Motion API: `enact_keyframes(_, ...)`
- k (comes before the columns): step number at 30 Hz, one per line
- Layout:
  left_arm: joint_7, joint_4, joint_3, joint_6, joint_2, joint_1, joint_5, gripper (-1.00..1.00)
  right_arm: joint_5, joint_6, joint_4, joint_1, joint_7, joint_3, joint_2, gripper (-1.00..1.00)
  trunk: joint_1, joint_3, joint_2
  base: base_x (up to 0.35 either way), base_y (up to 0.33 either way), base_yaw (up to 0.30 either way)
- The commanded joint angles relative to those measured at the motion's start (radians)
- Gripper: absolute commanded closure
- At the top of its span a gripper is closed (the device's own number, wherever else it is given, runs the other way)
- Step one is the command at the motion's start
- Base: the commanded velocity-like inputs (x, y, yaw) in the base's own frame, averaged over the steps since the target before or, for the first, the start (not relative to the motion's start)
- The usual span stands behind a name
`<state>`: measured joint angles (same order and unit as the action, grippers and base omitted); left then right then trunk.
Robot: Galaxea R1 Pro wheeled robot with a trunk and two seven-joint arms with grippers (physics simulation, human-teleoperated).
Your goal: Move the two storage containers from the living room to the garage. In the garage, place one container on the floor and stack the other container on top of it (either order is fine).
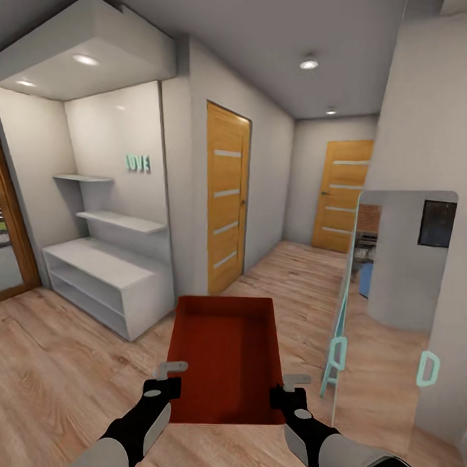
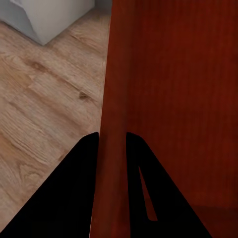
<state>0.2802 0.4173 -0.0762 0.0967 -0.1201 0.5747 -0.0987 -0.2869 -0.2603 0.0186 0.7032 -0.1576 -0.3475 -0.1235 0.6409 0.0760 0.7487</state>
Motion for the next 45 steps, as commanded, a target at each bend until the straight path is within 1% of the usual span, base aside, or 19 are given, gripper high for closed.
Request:
enact_keyframes(1, 0.013, 0.003, 0.006, 0.007, 0.049, 0.001, -0.015, 1.00, 0.014, 0.001, 0.003, 0.001, -0.001, 0.036, -0.001, 1.00, 0.001, 0.002, 0.001, 0.299, 0.225, -0.261)
enact_keyframes(8, 0.013, 0.003, 0.006, 0.006, 0.048, 0.001, -0.015, 1.00, 0.014, 0.001, 0.003, 0.001, -0.002, 0.035, -0.001, 1.00, 0.001, 0.002, 0.001, 0.298, 0.227, -0.239)
enact_keyframes(17, 0.013, 0.003, 0.006, 0.006, 0.047, 0.001, -0.015, 1.00, 0.015, 0.001, 0.003, 0.001, 0.000, 0.035, -0.002, 1.00, 0.001, 0.002, 0.001, 0.297, 0.227, -0.080)
enact_keyframes(45, 0.013, 0.004, 0.006, 0.006, 0.047, 0.001, -0.015, 1.00, 0.014, 0.001, 0.003, 0.001, 0.000, 0.035, -0.001, 1.00, 0.001, 0.002, 0.001, 0.297, 0.227, -0.243)
